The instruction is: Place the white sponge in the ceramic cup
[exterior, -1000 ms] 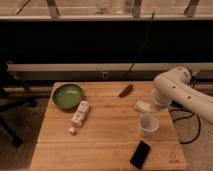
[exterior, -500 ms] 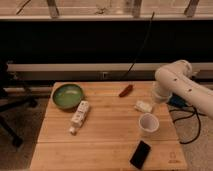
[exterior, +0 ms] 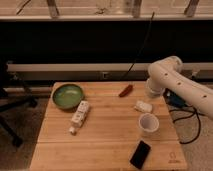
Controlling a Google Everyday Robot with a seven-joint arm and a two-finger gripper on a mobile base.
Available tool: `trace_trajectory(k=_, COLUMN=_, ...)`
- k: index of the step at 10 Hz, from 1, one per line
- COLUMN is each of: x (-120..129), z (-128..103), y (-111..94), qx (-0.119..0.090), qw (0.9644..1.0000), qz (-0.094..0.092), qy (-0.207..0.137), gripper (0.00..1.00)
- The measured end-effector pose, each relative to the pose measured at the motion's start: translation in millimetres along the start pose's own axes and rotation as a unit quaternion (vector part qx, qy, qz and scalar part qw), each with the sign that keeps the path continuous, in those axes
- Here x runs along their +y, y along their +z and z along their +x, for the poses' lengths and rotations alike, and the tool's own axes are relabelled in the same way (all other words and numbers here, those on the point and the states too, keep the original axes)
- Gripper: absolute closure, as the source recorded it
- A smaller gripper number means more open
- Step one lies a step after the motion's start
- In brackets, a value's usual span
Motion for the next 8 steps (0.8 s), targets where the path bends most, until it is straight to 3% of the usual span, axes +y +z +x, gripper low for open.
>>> trace_trajectory(k=3, x=-9, z=-4, y=30, qx=0.008, qw=0.9997, qz=-0.022, qy=0.002, gripper=0.20)
trace_trajectory(k=8, x=-26, z=-7, y=88, qx=0.005, qw=0.9969, qz=-0.077, qy=0.011, gripper=0.20)
